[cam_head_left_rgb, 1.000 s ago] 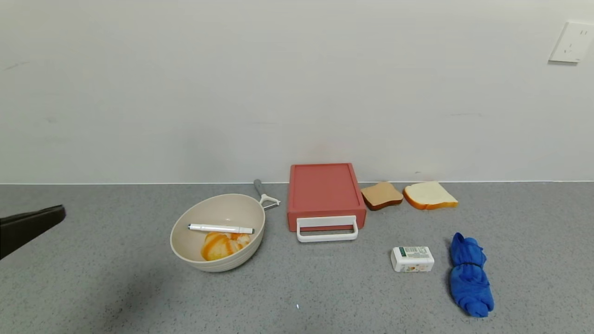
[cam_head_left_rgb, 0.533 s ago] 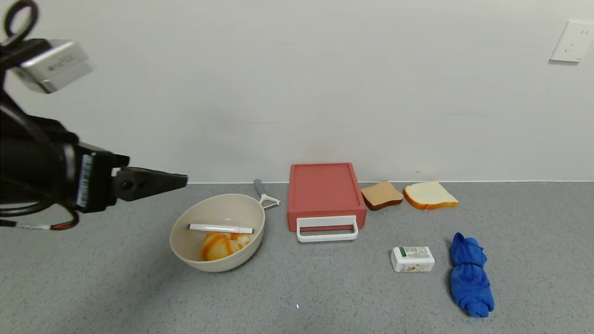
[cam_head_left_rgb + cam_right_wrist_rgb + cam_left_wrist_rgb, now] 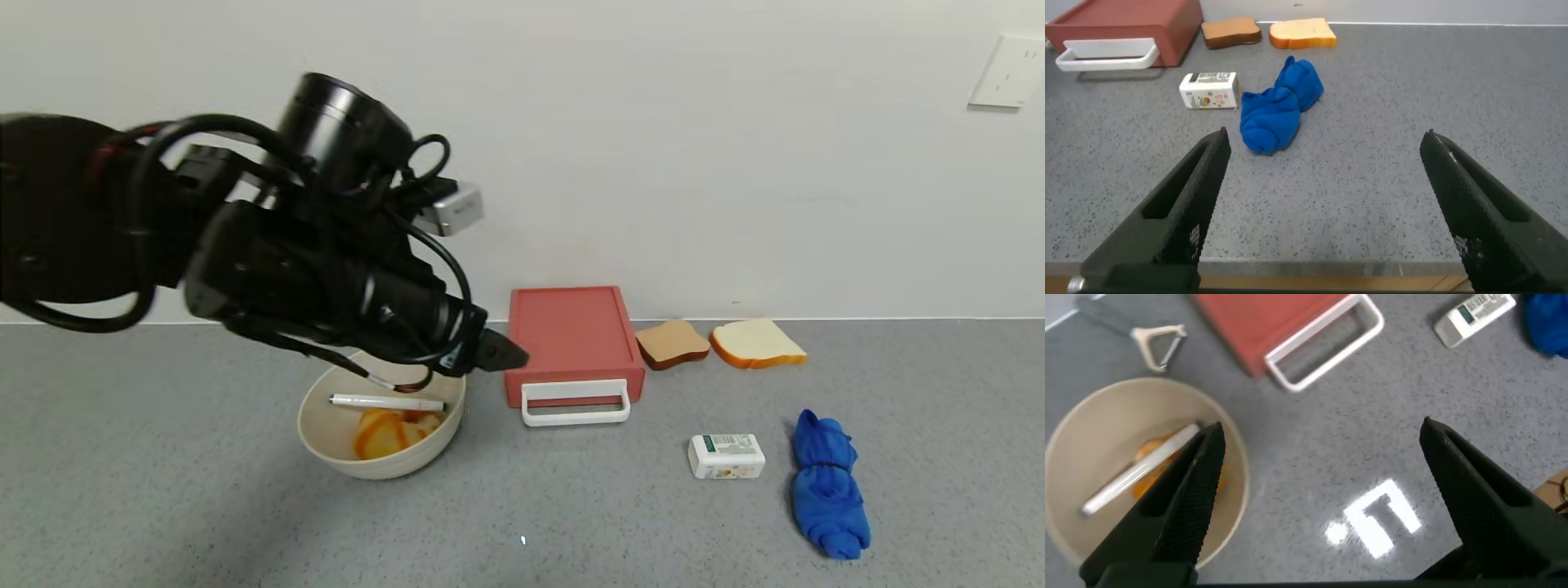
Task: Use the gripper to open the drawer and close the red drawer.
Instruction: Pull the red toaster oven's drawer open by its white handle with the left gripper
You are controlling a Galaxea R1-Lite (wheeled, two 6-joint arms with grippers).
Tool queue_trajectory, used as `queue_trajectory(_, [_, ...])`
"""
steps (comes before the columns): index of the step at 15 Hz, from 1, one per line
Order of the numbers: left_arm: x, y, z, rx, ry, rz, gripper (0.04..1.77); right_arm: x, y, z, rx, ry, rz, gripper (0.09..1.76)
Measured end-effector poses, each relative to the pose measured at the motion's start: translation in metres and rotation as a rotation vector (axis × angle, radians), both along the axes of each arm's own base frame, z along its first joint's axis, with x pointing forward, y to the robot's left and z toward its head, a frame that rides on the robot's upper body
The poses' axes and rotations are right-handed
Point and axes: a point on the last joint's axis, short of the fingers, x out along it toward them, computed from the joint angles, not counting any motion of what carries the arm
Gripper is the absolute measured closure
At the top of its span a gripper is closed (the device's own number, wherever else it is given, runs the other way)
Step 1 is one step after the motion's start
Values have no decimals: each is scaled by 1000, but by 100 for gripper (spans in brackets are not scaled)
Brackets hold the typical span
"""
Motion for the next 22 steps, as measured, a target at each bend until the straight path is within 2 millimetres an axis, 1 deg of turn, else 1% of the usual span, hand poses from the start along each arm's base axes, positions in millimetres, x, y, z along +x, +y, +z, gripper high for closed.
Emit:
queue_trajectory(2, [14, -26, -17, -4, 10, -61, 9, 0, 0, 0, 0, 0, 0, 14])
queue_trajectory(4, [23, -43, -32, 14, 15, -177, 9, 0, 0, 0, 0, 0, 0, 14])
queue_trajectory(6, [31, -52, -49, 64, 15, -290, 9, 0, 0, 0, 0, 0, 1, 14])
queue_trajectory(9, [42, -63, -65, 47, 50, -366, 9, 0, 0, 0, 0, 0, 1, 14])
queue_trajectory(11, [51, -69, -71, 38, 58, -379, 9, 0, 0, 0, 0, 0, 0, 14])
queue_trajectory(13, [59, -77, -82, 42, 73, -381, 9, 0, 0, 0, 0, 0, 1, 14])
queue_trajectory(18, [72, -88, -110, 65, 119, -369, 9, 0, 0, 0, 0, 0, 1, 14])
queue_trajectory(21, [79, -91, -122, 99, 125, -328, 9, 0, 0, 0, 0, 0, 1, 14])
queue_trajectory(22, [82, -93, -125, 102, 132, -290, 9, 0, 0, 0, 0, 0, 1, 14])
